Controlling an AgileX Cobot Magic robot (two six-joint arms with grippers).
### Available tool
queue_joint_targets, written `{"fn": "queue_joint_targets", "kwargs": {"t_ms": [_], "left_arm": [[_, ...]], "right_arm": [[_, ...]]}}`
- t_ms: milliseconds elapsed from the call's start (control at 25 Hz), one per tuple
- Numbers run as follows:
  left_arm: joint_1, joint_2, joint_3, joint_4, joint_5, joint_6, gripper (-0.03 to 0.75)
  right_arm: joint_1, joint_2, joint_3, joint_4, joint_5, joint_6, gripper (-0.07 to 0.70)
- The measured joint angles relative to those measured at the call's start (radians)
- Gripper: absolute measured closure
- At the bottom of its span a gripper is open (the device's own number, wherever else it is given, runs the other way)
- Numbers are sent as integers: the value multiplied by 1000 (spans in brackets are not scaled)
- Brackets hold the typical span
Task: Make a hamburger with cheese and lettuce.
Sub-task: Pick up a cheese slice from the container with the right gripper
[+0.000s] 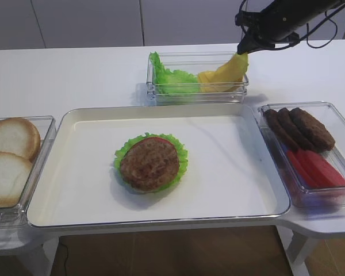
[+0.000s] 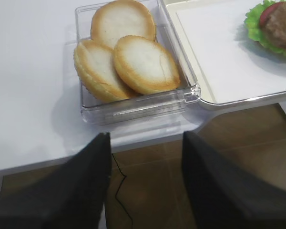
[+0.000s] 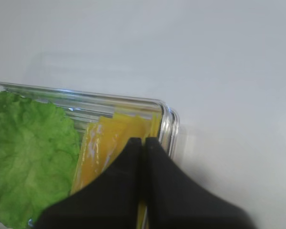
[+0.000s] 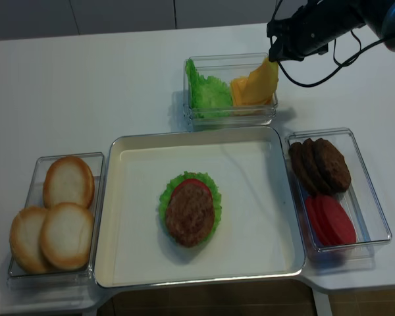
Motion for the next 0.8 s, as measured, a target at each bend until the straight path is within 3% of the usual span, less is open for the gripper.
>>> {"fn": "queue_joint_targets", "kwargs": {"t_ms": [240, 560, 800], "left_arm": [[0, 0, 0, 0, 0, 0, 356], [0, 0, 0, 0, 0, 0, 356], [0, 0, 0, 0, 0, 0, 356]], "right_arm": [[0, 0, 0, -5, 5, 0, 618], [0, 0, 0, -10, 14, 0, 528], [0, 0, 0, -11, 16, -2, 612]]}}
